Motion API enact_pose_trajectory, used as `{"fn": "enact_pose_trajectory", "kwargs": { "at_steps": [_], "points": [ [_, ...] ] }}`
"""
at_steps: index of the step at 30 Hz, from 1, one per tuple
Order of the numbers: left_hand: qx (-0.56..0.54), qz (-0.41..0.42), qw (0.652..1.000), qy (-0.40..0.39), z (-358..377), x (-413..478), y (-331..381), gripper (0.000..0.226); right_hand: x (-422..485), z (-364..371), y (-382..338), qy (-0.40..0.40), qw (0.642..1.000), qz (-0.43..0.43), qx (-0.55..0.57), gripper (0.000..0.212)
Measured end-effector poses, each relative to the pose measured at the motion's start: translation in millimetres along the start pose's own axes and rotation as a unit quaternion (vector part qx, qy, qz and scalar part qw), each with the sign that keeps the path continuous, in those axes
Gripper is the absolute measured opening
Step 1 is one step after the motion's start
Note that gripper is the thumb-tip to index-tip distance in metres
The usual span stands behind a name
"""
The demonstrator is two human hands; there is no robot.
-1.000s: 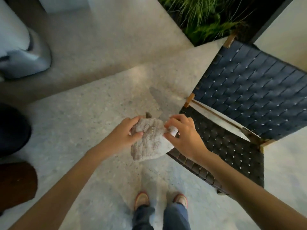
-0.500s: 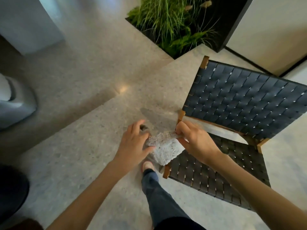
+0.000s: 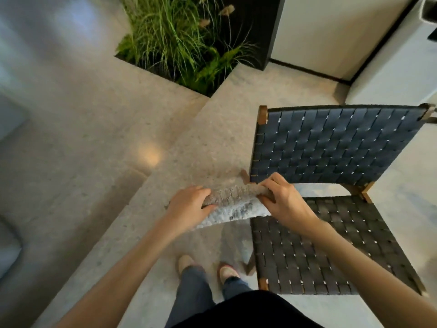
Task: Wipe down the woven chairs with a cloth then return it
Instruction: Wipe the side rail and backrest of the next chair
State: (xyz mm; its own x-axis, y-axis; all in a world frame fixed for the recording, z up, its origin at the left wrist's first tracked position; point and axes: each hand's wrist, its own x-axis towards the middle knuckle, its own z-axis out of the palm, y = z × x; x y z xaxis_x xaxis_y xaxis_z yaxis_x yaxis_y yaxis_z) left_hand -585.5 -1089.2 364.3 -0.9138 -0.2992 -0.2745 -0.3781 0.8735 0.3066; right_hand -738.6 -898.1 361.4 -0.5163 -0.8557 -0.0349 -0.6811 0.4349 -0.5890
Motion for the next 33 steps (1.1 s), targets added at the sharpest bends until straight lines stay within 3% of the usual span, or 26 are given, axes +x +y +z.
{"fn": "enact_pose_trajectory", "kwargs": {
  "at_steps": [3, 5, 13, 17, 23, 26, 28, 30, 33],
  "points": [
    [-0.067, 0.024, 0.997, -0.032, -10.6, 38.4, -23.7, 0.031, 20.6, 1.3, -1.3, 0.037, 0.993, 0.106, 0.035, 0.014],
    [-0.099, 0.053, 0.993, -0.046, -21.2, 60.7, -39.6, 0.017, 31.8, 2.1, -5.7, 0.044, 0.978, 0.192, 0.063, 0.015],
    [-0.198, 0.088, 0.964, -0.154, -60.4, 138.8, -70.9, 0.023, 60.5, 20.4, -37.4, 0.129, 0.868, 0.439, 0.193, 0.007],
    [-0.217, 0.106, 0.954, -0.178, -61.0, 174.7, -64.9, 0.024, 49.6, 24.9, -43.8, 0.206, 0.832, 0.480, 0.185, 0.014],
    [-0.190, 0.124, 0.955, -0.189, -45.1, 226.6, -44.1, 0.016, 46.9, 32.5, -28.1, 0.252, 0.803, 0.502, 0.197, 0.012],
    [-0.123, 0.110, 0.979, -0.117, -33.5, 256.6, -38.4, 0.015, 60.4, 34.3, -10.9, 0.256, 0.802, 0.505, 0.190, 0.010],
    [-0.063, 0.065, 0.995, -0.048, -30.6, 271.1, -34.1, 0.016, 73.0, 35.6, 2.5, 0.250, 0.820, 0.489, 0.165, 0.013],
    [-0.050, 0.027, 0.998, -0.001, -32.0, 284.0, -27.4, 0.012, 88.7, 36.3, 14.0, 0.249, 0.835, 0.472, 0.138, 0.014],
    [-0.077, 0.006, 0.996, 0.039, -32.7, 307.6, -23.4, 0.011, 115.2, 34.1, 28.2, 0.254, 0.830, 0.490, 0.081, 0.019]
  ]
}}
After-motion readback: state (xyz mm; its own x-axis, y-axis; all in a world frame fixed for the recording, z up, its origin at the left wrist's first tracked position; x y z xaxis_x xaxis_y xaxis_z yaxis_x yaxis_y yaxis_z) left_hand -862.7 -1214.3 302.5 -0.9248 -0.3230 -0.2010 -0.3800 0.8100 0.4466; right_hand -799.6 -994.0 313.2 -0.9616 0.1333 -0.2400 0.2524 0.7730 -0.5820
